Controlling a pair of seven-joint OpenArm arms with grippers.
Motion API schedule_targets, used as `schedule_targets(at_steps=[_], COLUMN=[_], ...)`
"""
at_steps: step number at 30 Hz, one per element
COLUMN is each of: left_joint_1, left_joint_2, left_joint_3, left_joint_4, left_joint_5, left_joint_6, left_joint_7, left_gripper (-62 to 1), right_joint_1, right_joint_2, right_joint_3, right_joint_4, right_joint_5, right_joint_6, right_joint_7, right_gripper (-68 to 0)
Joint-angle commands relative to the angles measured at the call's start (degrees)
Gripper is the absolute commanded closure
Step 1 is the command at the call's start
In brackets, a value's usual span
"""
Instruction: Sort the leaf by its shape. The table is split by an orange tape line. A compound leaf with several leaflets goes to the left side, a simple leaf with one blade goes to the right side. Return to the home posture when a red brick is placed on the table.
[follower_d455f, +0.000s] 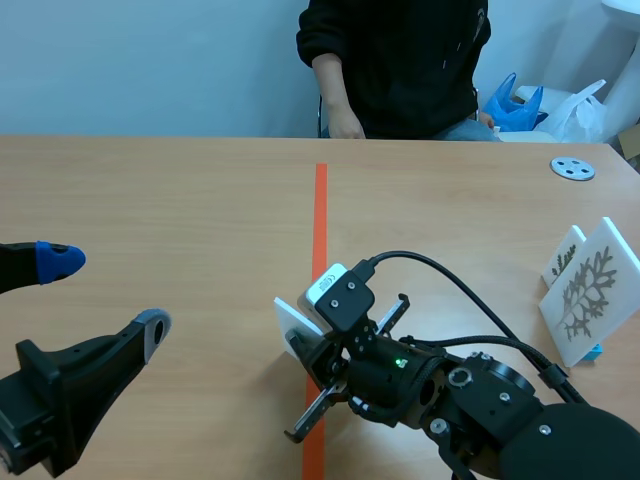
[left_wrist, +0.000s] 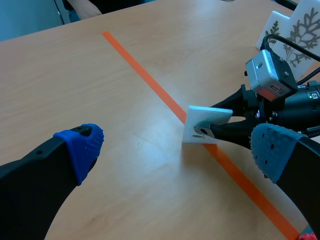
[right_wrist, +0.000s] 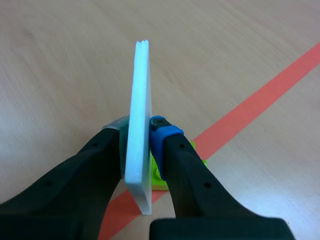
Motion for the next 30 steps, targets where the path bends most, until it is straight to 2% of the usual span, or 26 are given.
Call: schedule_targets(at_steps=[1, 8, 18, 22, 25, 30], left_joint_1=[0.0, 0.0, 0.0, 0.0, 0.0, 0.0], left_joint_2=[0.4, 0.4, 0.4, 0.4, 0.4, 0.4], left_joint_3=[0.4, 0.4, 0.4, 0.4, 0.4, 0.4], left_joint_4=[0.7, 0.7, 0.7, 0.7, 0.7, 0.7], left_joint_5=[-0.3, -0.3, -0.3, -0.3, -0.3, -0.3], left_joint_6=[-0.1, -0.1, -0.1, -0.1, -0.1, -0.1], left_joint_7=[-0.9, -0.9, -0.9, -0.9, -0.9, -1.0], left_gripper=[-62.3, -62.3, -62.3, -62.3, -62.3, -62.3], right_joint_1=[0.6, -2.9, -13.8, -18.1, -20.4, -22.8], right_joint_2=[0.5, 1.1, 5.2, 5.5, 5.5, 5.5], right_joint_3=[1.0, 4.7, 13.0, 17.2, 19.9, 24.1], right_joint_4=[1.6, 9.2, 24.9, 28.5, 28.9, 28.8], right_joint_5=[0.4, 0.4, 1.6, 5.9, 9.8, 13.8], right_joint_6=[-0.2, -0.2, -0.2, -0.2, -0.2, -0.2], right_joint_7=[1.4, 0.7, -2.7, -4.6, -4.8, -6.2], right_gripper=[-1.5, -1.5, -1.5, -1.5, -1.5, -1.5])
